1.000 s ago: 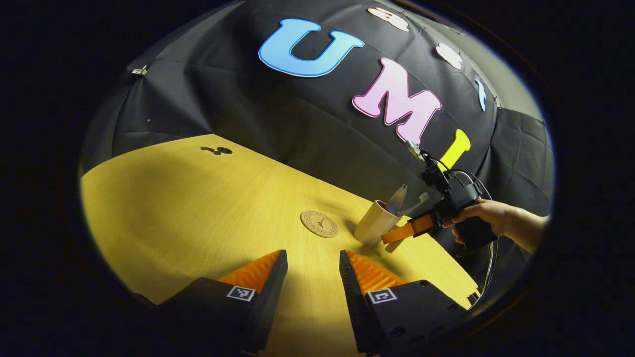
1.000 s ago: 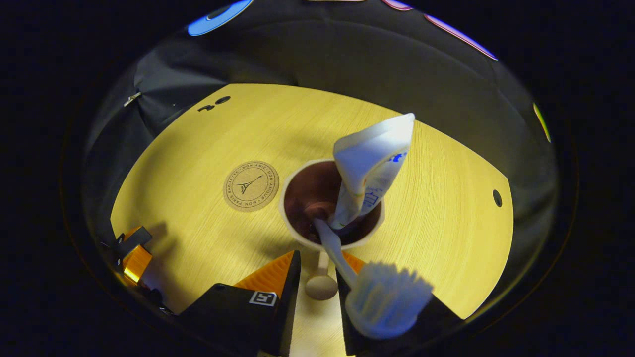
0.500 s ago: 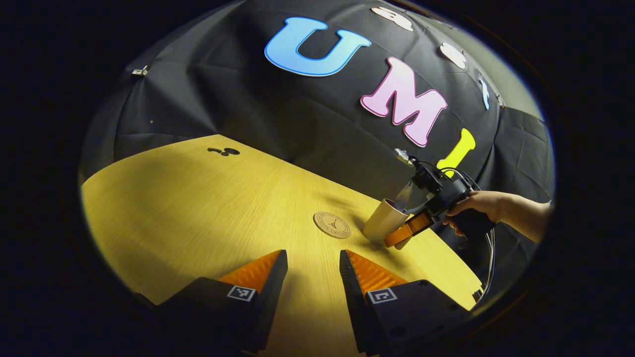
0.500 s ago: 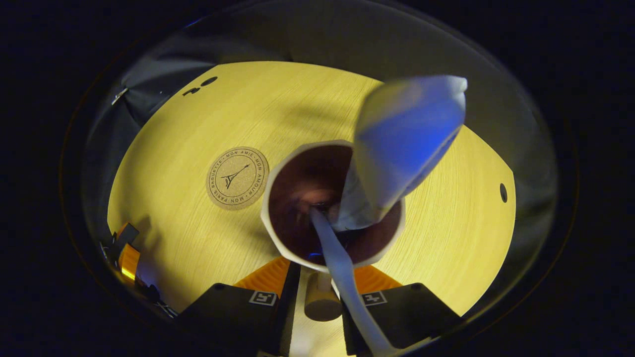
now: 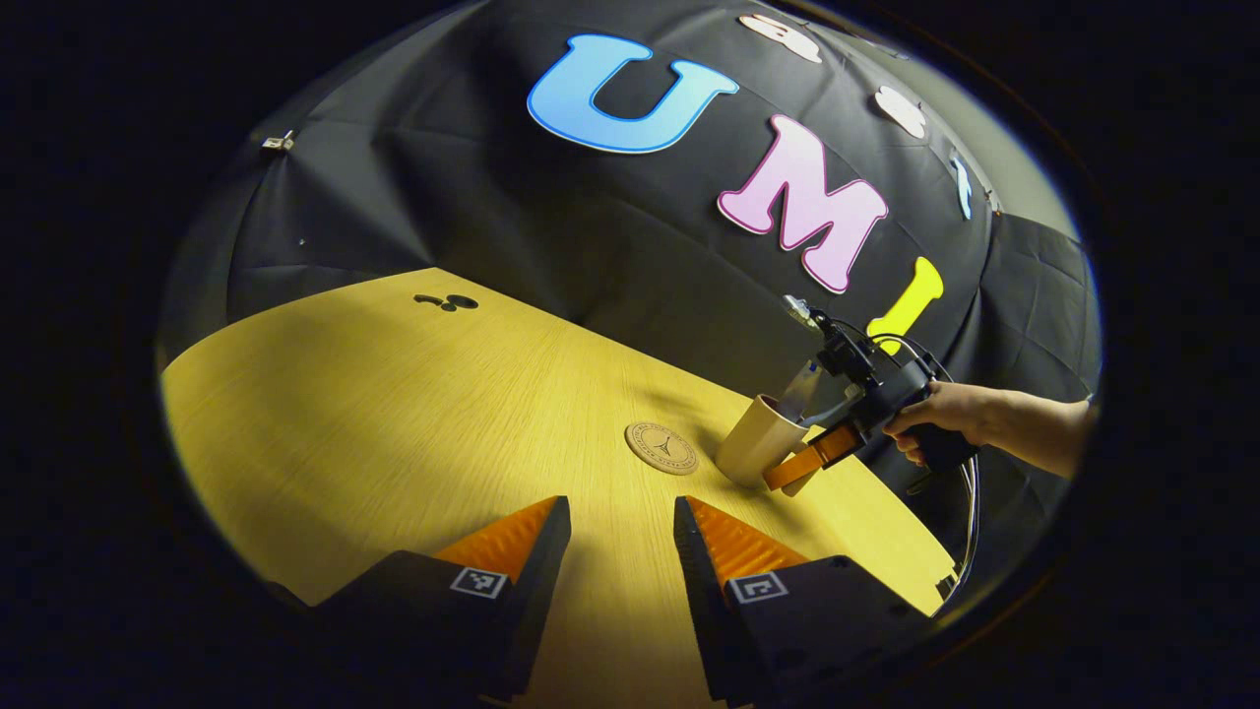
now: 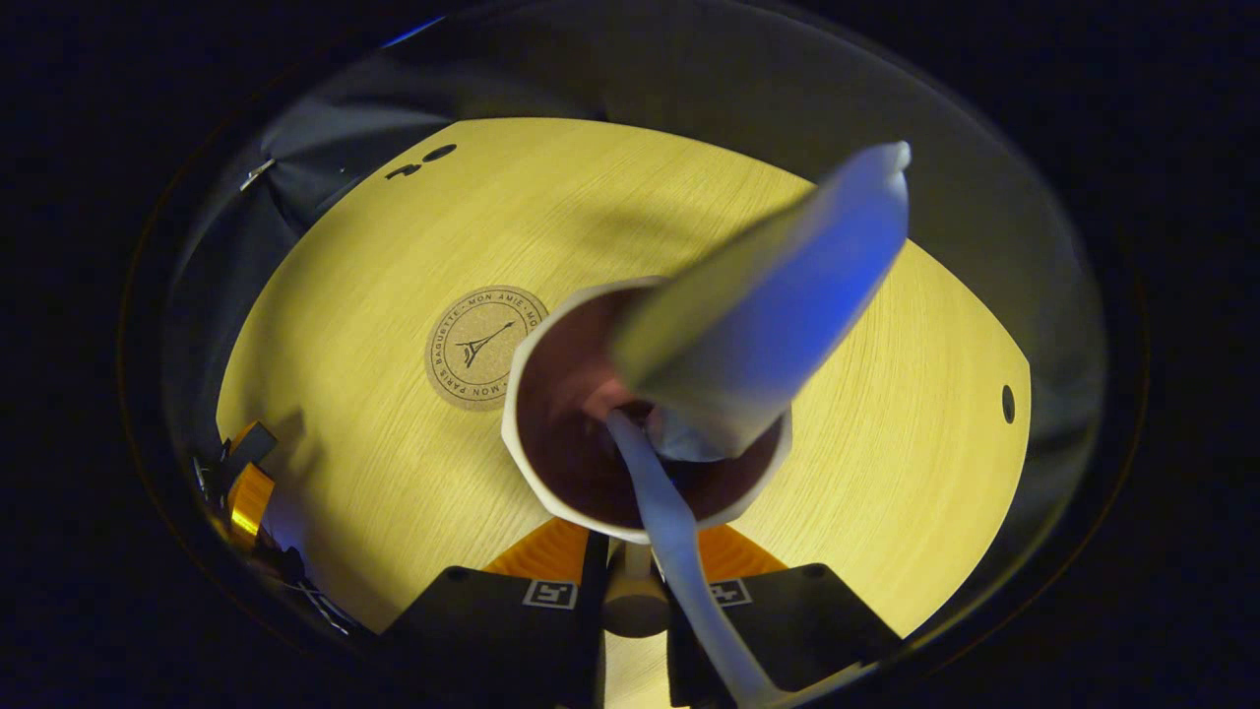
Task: Put the toothbrush and toothpaste on the desktop into the cup, then pick up the cup and place it on the coaster on the desktop.
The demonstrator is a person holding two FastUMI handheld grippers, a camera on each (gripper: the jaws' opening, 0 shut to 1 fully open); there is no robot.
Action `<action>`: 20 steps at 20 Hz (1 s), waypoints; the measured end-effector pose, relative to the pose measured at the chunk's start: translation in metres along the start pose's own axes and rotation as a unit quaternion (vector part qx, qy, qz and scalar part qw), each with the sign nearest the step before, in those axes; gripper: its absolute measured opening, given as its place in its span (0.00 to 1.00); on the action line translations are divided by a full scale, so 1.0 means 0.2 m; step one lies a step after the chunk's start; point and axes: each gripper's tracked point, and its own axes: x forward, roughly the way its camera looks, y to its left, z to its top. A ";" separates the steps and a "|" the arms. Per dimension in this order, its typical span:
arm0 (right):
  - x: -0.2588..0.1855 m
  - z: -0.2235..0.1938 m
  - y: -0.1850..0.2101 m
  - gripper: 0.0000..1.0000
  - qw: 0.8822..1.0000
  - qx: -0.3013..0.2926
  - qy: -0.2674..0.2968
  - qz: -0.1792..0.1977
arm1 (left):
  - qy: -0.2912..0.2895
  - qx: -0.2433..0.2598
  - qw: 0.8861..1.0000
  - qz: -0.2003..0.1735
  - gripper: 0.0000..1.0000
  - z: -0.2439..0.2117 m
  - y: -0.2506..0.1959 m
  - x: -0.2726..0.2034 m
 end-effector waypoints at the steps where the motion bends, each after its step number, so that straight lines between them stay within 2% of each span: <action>1: 0.00 0.01 0.02 0.23 1.000 -0.003 -0.004 0.003 | 0.000 0.000 1.000 -0.001 0.67 0.01 -0.01 -0.01; 4: -0.05 0.10 0.09 0.23 0.999 -0.004 -0.037 0.016 | 0.000 0.001 1.000 -0.003 0.67 0.00 -0.02 -0.05; 8: -0.07 0.19 0.21 0.23 0.998 -0.016 -0.052 0.036 | -0.003 0.007 1.000 -0.001 0.67 0.01 -0.01 -0.03; 16: -0.02 0.28 0.43 0.23 0.996 -0.054 -0.039 0.063 | -0.013 0.001 1.000 0.012 0.67 0.02 0.02 -0.09; 20: 0.02 0.29 0.46 0.23 0.996 -0.064 -0.032 0.059 | -0.015 -0.007 1.000 0.021 0.67 0.02 0.04 -0.10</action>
